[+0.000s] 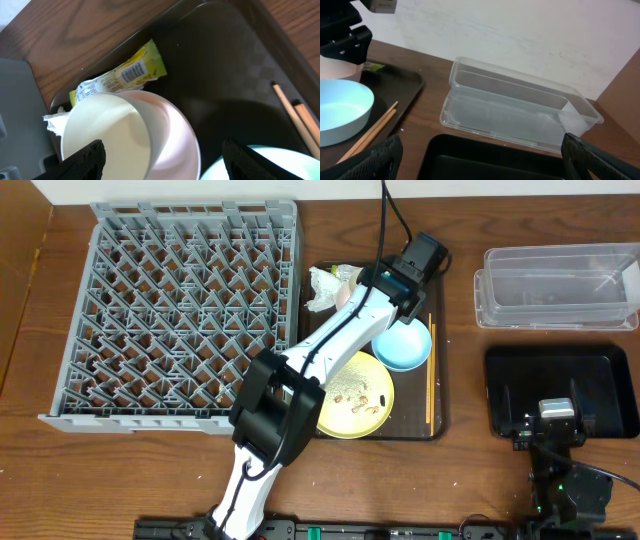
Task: Sort waste into correct bins and load items into the dishwasher
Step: 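Reach the left gripper over the tray toward the white cup, then grasp the white cup with the left gripper and lift it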
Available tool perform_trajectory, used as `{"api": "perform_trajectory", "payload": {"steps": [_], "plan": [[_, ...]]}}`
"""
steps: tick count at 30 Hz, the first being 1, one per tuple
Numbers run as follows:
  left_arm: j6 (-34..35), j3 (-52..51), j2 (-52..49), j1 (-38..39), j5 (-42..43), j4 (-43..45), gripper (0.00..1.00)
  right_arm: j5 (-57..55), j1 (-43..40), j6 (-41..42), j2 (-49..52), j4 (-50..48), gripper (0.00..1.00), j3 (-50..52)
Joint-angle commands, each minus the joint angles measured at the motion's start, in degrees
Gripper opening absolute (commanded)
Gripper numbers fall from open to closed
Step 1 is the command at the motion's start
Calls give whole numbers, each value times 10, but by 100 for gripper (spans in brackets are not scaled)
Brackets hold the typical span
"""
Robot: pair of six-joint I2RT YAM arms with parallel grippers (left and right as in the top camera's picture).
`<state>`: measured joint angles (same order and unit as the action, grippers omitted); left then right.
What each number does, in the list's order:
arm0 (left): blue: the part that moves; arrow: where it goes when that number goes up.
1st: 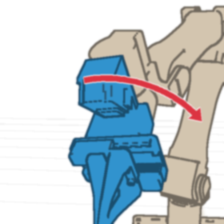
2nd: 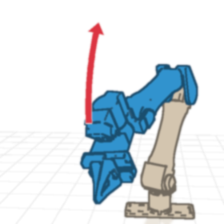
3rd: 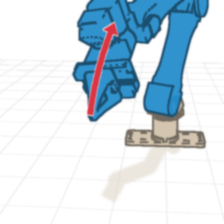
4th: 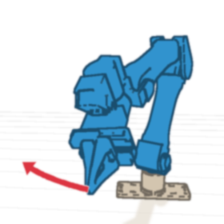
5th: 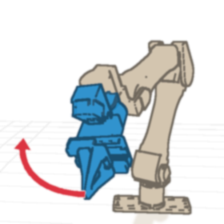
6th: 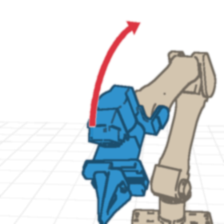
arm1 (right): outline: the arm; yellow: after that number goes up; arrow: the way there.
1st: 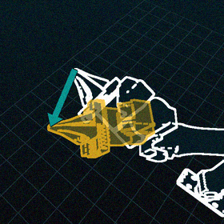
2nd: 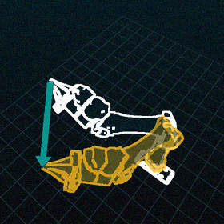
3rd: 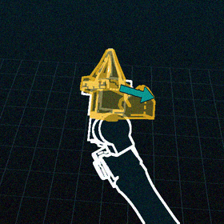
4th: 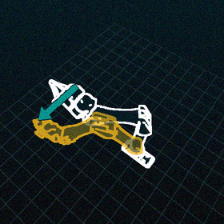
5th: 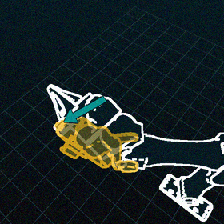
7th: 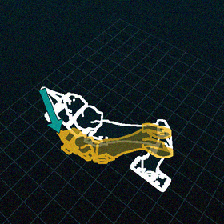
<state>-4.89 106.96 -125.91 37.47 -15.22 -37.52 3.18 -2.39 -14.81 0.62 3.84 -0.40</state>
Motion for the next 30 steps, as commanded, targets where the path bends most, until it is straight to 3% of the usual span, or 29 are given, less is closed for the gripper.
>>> {"api": "perform_trajectory", "payload": {"steps": [1, 9, 16, 23, 26, 30], "plan": [[-9, 1, 2, -15, -11, -1, 76, 1, -3, -7, -3, 2, 99, 1], [65, 1, -17, -53, 10, -1, 70, 1, -3, -7, -3, 2, 99, 1], [65, 1, -21, -61, 122, -5, 70, 1, -3, -7, -3, 2, 99, 1], [65, 1, -21, -59, 132, -12, 68, 1, -3, -7, -3, 2, 99, 1], [65, 1, -23, -59, 131, -23, 62, 1, -3, -7, -3, 2, 99, 1], [65, -9, -28, -61, 131, -23, 61, 1, -3, -7, -3, 2, 99, 1]]}}
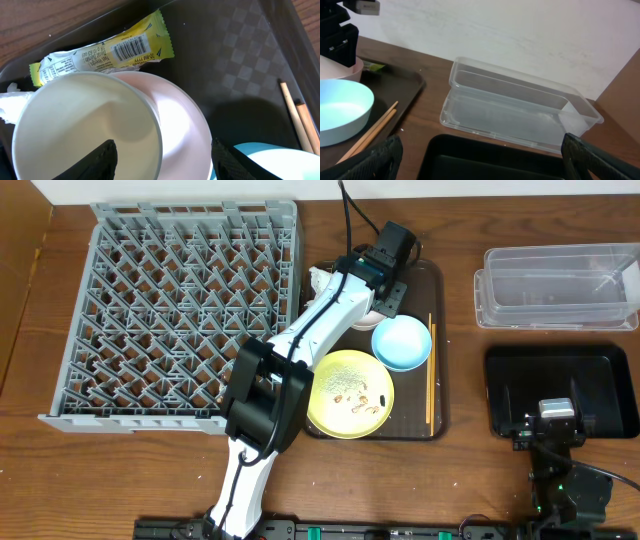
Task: Sort waste into correct bins and load items into the dishwasher
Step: 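Grasp the white cup with the left gripper and lift it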
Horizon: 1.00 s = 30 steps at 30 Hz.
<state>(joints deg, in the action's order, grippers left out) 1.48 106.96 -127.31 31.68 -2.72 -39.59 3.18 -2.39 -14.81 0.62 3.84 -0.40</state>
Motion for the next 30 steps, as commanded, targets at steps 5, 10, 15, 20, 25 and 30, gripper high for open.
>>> {"api": "perform_trajectory", "payload": {"steps": [5, 10, 15, 20, 25, 30], "plan": [[1, -11, -14, -4, 6, -2, 53, 1, -3, -7, -3, 2, 99, 1], [1, -25, -15, -4, 6, -2, 46, 1, -3, -7, -3, 2, 99, 1], [1, -40, -15, -4, 6, 0, 34, 1, -3, -7, -3, 2, 99, 1], [1, -40, -15, -4, 6, 1, 22, 1, -3, -7, -3, 2, 99, 1], [1, -39, -7, -4, 6, 7, 8, 1, -3, -7, -3, 2, 99, 1], [1, -39, 19, -4, 6, 9, 8, 1, -3, -7, -3, 2, 99, 1]]}}
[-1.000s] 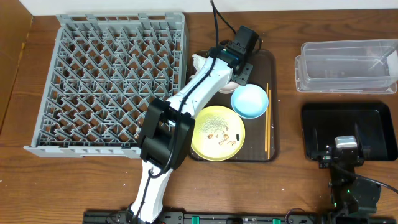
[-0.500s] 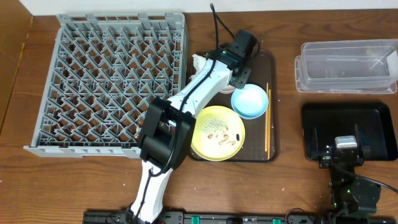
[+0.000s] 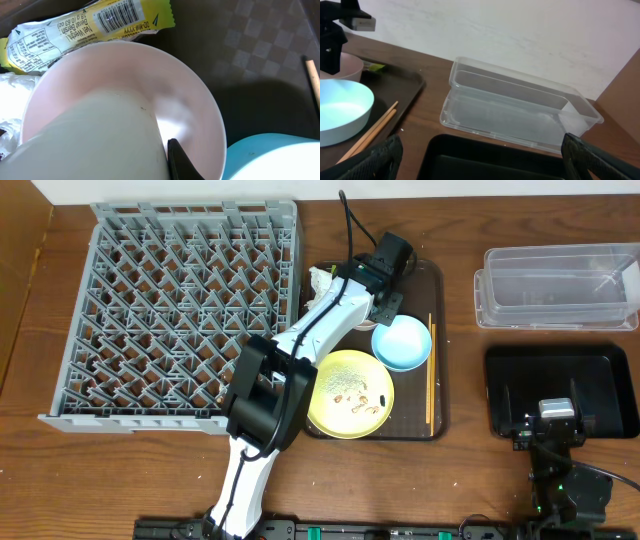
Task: Sort waste into correct bins and load items into the dishwasher
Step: 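Grasp the white cup with the left gripper and lift it, then carry the white cup to the dish rack and lower it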
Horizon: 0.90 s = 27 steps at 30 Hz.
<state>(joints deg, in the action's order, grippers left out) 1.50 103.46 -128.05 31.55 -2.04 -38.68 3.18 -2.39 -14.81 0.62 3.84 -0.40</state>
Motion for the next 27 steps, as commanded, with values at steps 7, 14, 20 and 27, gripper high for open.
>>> {"api": "perform_trajectory", "payload": {"steps": [7, 14, 20, 27], "plan": [[0, -4, 100, -2, -25, -5, 8, 1, -3, -7, -3, 2, 99, 1], [-105, -4, 148, 27, -223, -37, 7, 1, -3, -7, -3, 2, 99, 1], [-174, -4, 150, 45, -413, -65, 8, 1, -3, -7, -3, 2, 99, 1], [-57, -4, 153, -19, -364, -106, 8, 1, -3, -7, -3, 2, 99, 1]]}}
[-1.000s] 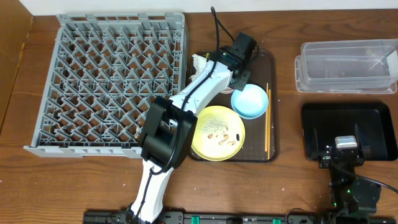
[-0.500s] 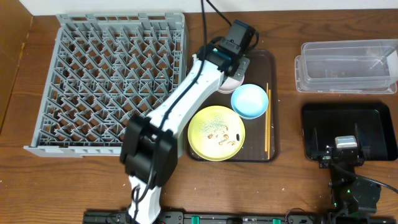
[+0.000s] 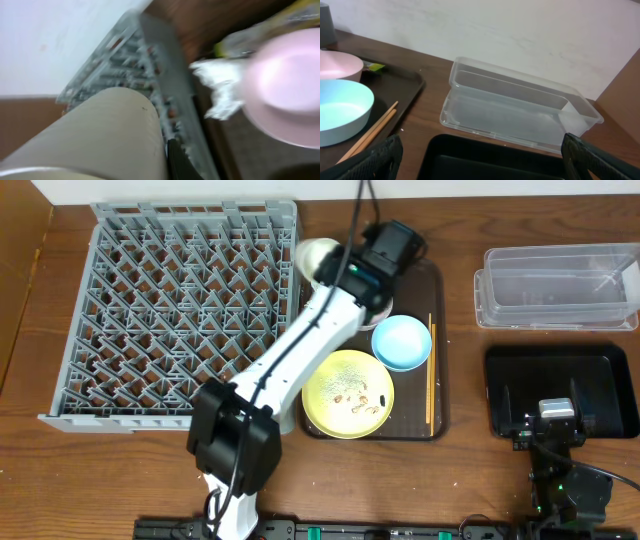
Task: Sort waste into correct bins and load items into the dishwasher
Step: 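Carry the white cup to the dish rack and lower it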
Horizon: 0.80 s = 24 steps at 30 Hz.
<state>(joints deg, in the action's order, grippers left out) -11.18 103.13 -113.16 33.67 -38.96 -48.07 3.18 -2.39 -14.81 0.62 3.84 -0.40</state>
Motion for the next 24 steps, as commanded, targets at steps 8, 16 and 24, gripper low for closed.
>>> {"api": "perform_trajectory", "payload": {"steps": [8, 16, 24], "plan": [[92, 0, 10, -184, 523, -17, 7, 1, -3, -7, -3, 2, 99, 1], [111, 0, 42, -293, 723, 24, 7, 1, -3, -7, -3, 2, 99, 1], [356, -1, 60, -416, 849, 58, 8, 1, -3, -7, -3, 2, 99, 1]]}}
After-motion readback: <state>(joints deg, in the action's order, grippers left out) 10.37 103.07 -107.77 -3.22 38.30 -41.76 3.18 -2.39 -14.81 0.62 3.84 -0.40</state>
